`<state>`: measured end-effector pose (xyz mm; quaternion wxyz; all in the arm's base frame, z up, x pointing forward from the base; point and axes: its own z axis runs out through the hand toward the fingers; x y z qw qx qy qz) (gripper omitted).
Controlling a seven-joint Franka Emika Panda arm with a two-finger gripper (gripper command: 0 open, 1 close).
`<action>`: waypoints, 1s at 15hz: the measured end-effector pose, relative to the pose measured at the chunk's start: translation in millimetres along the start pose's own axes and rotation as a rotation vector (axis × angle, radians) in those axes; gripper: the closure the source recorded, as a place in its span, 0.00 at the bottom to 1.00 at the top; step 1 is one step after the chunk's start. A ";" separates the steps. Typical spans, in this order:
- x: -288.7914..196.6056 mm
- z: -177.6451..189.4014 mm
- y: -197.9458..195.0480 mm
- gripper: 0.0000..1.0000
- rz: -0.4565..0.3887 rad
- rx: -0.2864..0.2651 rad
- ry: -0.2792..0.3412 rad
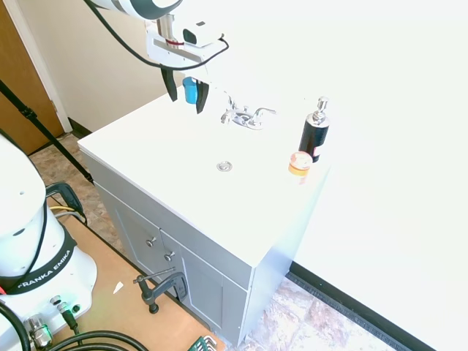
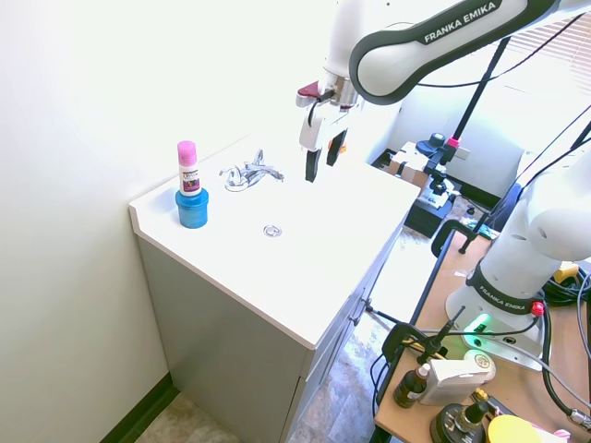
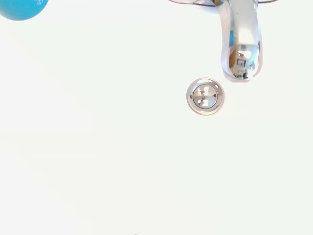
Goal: Turn on the cold water
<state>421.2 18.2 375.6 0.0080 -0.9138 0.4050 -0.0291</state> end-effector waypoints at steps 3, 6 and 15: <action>2.9 3.1 0.1 0.00 0.042 0.001 0.006; 30.1 9.5 1.0 0.00 0.152 0.030 0.112; 167.9 49.2 -57.0 0.00 0.277 0.024 0.408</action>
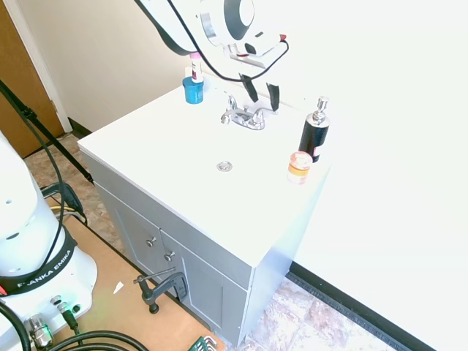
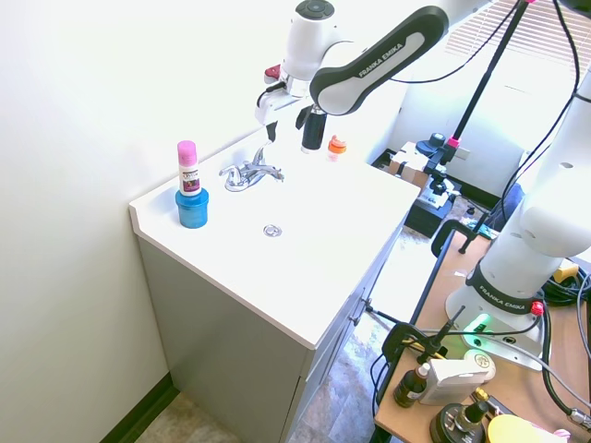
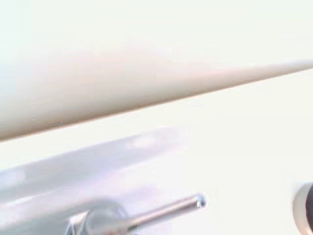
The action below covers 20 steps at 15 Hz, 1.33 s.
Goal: Turn on the cold water
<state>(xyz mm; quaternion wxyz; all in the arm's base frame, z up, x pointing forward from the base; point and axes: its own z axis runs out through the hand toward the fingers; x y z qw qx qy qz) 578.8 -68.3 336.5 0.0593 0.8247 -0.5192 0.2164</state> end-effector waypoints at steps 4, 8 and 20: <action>15.1 20.6 -20.4 0.00 0.000 -0.012 0.050; 18.8 39.7 -15.1 0.00 -0.001 -0.048 0.053; 11.3 42.4 -5.5 0.00 -0.065 -0.130 -0.110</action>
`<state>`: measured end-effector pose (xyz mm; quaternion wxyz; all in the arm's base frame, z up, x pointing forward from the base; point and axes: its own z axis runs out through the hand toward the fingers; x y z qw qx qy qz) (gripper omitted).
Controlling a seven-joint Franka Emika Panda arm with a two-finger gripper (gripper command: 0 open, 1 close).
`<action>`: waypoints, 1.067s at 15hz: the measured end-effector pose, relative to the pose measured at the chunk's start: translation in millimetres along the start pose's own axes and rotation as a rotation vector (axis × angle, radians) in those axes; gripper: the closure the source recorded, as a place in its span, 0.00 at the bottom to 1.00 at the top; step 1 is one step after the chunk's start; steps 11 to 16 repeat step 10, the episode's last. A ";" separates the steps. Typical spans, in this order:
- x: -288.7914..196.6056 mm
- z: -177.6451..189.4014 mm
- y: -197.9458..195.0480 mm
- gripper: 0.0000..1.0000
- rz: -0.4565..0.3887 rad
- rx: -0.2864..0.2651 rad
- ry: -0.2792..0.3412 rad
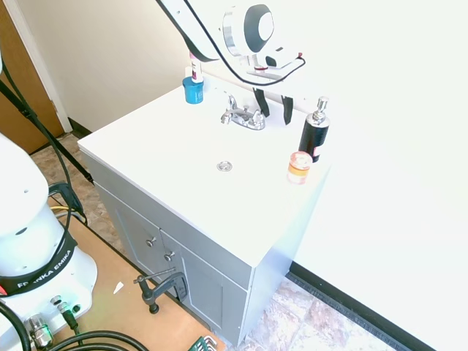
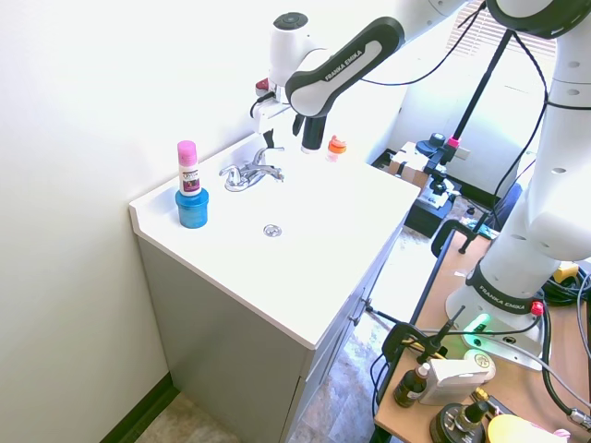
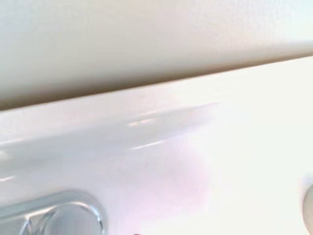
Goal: Turn on the cold water
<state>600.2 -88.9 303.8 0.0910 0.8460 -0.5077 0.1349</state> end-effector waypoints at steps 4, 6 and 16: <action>-7.2 -11.7 2.5 0.00 0.009 0.001 -0.038; -11.2 -27.5 13.3 0.00 0.027 0.018 -0.050; -38.9 -72.8 45.3 0.00 0.029 0.093 -0.136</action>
